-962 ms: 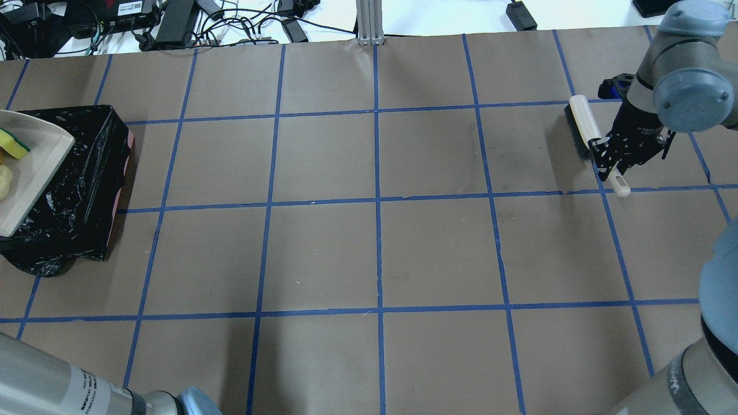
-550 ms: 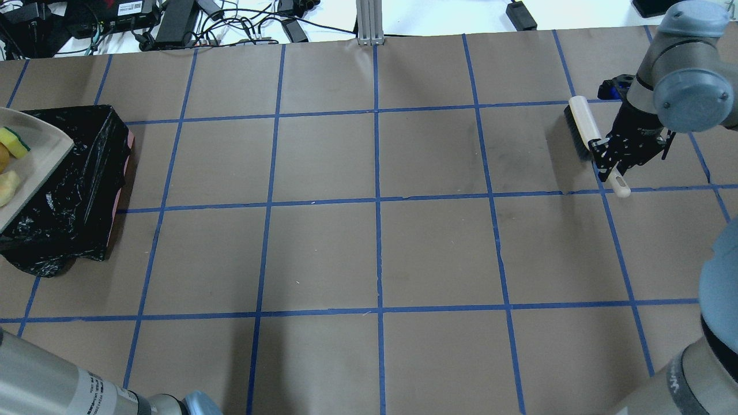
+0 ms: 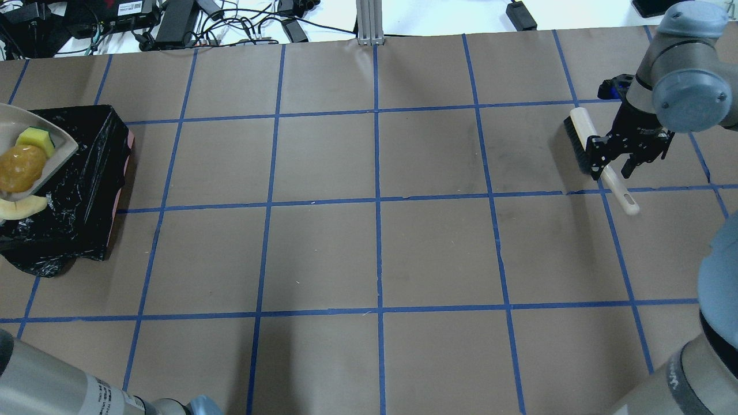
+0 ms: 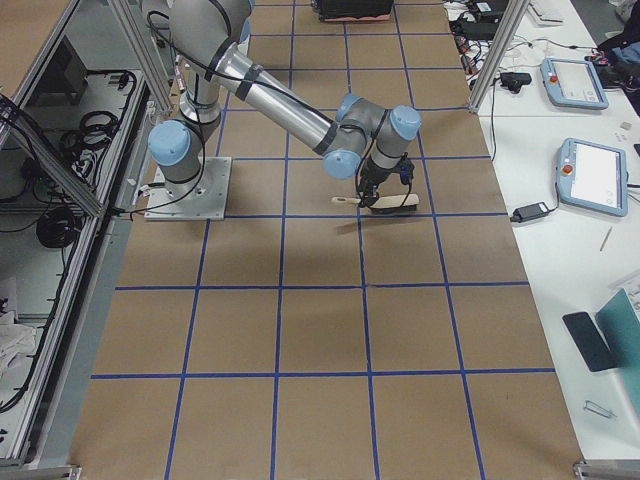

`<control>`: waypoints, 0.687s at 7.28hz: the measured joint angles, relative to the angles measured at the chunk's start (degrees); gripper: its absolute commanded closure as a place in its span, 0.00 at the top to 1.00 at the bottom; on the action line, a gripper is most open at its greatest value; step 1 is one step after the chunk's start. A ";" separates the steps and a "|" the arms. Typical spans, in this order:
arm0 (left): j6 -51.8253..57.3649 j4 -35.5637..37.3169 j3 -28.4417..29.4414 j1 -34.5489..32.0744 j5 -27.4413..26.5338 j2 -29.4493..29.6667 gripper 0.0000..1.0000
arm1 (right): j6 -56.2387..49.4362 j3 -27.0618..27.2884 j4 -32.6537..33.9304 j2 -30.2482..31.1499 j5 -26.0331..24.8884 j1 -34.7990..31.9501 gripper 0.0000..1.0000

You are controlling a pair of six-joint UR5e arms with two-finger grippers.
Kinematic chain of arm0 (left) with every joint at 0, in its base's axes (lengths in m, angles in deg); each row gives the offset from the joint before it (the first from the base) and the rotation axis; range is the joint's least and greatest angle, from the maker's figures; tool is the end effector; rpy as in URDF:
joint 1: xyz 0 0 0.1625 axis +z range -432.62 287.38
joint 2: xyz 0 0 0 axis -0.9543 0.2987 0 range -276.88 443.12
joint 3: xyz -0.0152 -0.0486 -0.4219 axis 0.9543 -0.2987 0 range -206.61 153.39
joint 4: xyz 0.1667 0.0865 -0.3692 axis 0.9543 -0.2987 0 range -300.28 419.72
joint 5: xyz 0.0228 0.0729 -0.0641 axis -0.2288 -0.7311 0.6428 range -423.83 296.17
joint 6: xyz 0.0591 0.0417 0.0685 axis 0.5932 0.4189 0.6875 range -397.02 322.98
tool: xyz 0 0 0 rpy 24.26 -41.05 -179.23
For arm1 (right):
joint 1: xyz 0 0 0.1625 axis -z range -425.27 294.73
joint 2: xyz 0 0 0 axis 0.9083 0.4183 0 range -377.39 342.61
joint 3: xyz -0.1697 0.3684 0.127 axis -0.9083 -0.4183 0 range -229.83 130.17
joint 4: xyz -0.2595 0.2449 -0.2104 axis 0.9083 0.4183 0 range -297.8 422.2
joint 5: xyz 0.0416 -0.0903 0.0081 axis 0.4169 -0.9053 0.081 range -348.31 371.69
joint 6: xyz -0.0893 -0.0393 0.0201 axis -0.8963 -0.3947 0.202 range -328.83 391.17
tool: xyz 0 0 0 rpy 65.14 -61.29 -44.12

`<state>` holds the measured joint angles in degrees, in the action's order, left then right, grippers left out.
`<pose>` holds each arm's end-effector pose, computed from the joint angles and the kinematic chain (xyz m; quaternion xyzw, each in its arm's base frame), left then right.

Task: Sweep and dump trash into bin
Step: 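Tilt the dustpan over the bin with the left gripper while the right releases the brush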

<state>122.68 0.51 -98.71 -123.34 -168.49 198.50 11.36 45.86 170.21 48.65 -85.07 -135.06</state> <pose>0.3600 -0.6108 0.4462 0.8302 0.5050 0.1563 0.1770 -0.0902 -0.5968 0.2398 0.0025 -0.9931 -0.1152 0.0204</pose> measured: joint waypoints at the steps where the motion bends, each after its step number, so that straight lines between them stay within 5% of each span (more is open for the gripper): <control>1: 1.17 2.05 -1.11 -0.11 -0.42 -0.23 0.15 | 0.15 -0.40 -0.13 0.29 -1.02 -0.03 1.00; 5: 2.19 4.05 -2.46 -0.22 -1.00 -0.83 0.15 | 0.05 -3.42 -2.87 6.85 -1.94 -0.46 1.00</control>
<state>124.87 4.56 -101.18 -123.56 -169.49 197.67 11.41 42.44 167.34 55.49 -87.01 -135.52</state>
